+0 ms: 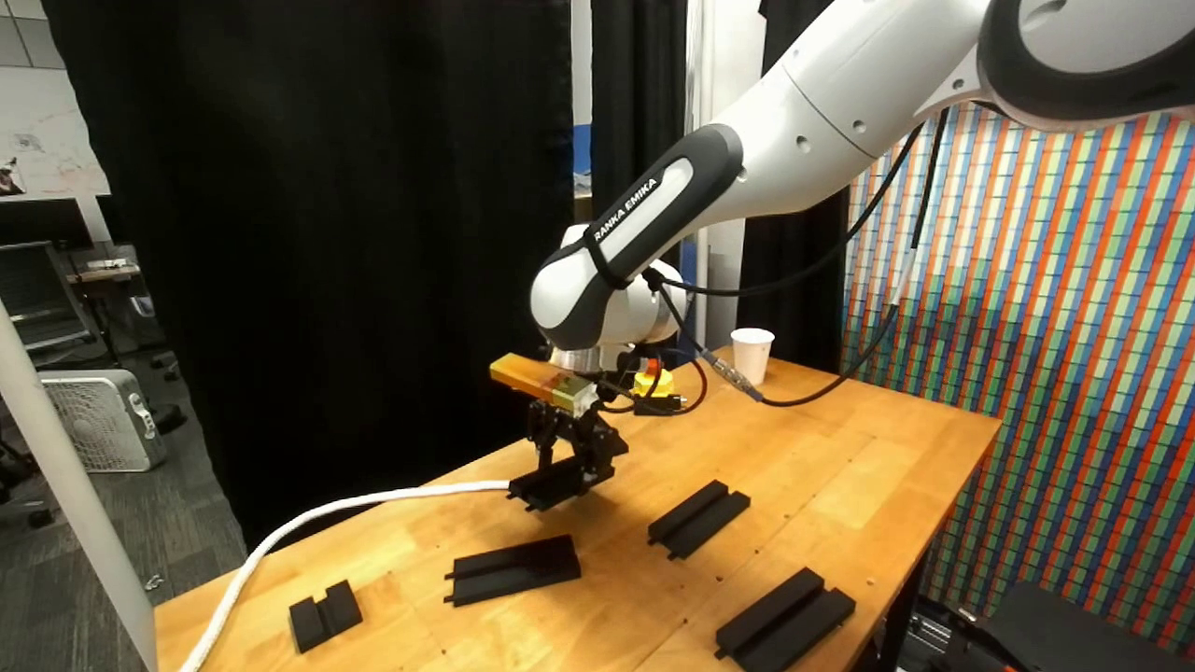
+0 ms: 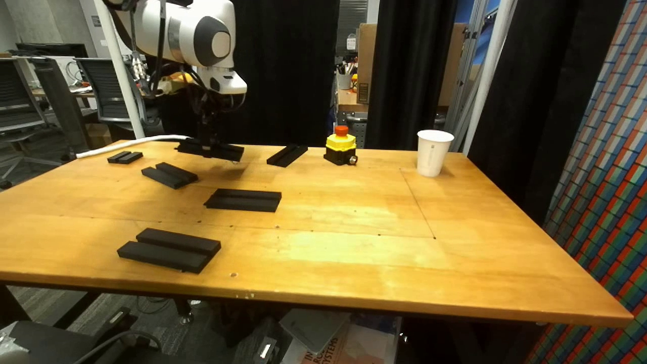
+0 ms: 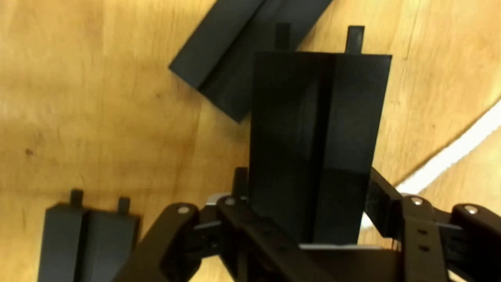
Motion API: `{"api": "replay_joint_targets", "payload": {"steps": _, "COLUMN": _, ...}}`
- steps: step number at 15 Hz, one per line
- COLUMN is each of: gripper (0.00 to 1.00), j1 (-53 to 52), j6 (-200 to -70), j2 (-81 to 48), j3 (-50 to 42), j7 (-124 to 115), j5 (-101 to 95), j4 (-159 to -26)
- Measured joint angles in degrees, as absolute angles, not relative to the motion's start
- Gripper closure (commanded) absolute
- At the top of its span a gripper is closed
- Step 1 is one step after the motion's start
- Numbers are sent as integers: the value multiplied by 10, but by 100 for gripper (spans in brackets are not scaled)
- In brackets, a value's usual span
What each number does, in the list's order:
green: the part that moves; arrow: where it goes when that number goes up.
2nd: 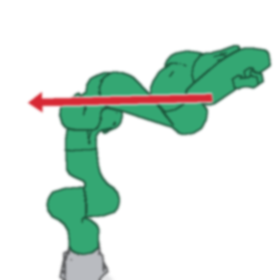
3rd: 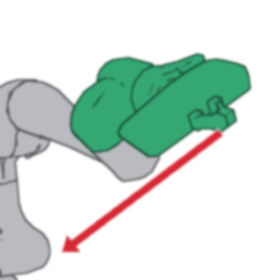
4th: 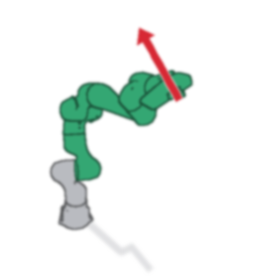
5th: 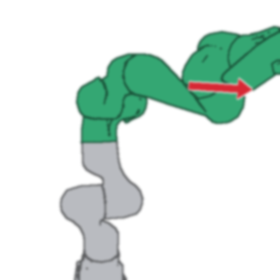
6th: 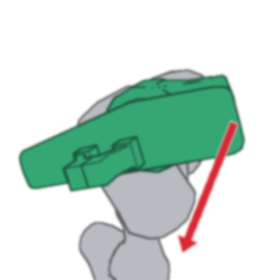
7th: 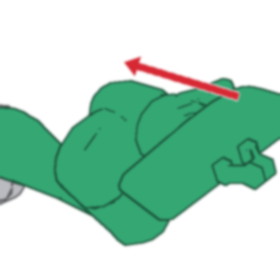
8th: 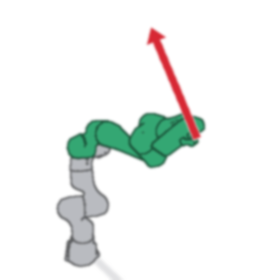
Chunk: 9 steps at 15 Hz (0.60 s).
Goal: Pick up three objects and align them in the straight line on the table
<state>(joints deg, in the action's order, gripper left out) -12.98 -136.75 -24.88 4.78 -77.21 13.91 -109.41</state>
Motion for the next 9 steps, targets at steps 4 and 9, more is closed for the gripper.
{"api": "replay_joint_targets", "payload": {"steps": 4, "gripper": 54, "j1": -133, "j6": -1365, "j2": -242, "j3": 78, "j7": -795, "j5": 193, "j4": -1113}}
{"api": "replay_joint_targets", "payload": {"steps": 9, "gripper": 54, "j1": -137, "j6": -1365, "j2": -229, "j3": 97, "j7": -833, "j5": 235, "j4": -1142}}
